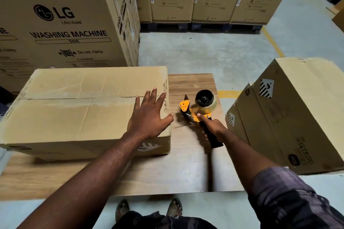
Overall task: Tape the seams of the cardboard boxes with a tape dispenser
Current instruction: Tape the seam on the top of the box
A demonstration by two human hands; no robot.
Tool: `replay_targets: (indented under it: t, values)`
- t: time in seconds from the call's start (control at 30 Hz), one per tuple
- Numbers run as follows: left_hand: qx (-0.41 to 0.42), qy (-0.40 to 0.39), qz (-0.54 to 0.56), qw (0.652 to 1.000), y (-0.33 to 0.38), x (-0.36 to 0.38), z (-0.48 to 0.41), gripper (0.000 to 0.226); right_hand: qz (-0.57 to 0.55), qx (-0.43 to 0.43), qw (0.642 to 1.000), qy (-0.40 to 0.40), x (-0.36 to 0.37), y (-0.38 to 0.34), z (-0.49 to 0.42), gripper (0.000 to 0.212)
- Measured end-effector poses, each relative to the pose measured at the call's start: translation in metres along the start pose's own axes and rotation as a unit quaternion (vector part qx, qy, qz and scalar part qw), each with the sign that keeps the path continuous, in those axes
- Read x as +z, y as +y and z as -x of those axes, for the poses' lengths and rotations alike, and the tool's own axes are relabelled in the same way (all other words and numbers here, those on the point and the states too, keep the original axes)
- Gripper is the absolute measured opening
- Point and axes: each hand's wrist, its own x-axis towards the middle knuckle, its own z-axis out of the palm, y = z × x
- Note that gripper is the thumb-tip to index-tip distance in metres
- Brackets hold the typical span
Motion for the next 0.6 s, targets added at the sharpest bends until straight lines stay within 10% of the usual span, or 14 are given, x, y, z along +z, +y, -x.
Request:
replay_targets:
  t: [0.13, 0.37, 0.6]
  values:
    - [0.002, 0.007, 0.003, 1.0, -0.001, 0.0, 0.0, 0.085, -0.112, 0.042, 0.992, -0.047, 0.021, 0.002, 0.004, 0.073]
    - [0.006, 0.018, 0.01, 1.0, -0.003, 0.004, -0.001, 0.078, 0.347, -0.031, 0.931, 0.11, 0.012, -0.051, 0.038, 0.066]
    - [-0.006, 0.048, 0.077, 0.996, -0.005, 0.003, 0.0, 0.053, -0.122, -0.254, 0.951, -0.126, 0.082, -0.126, 0.102, 0.083]
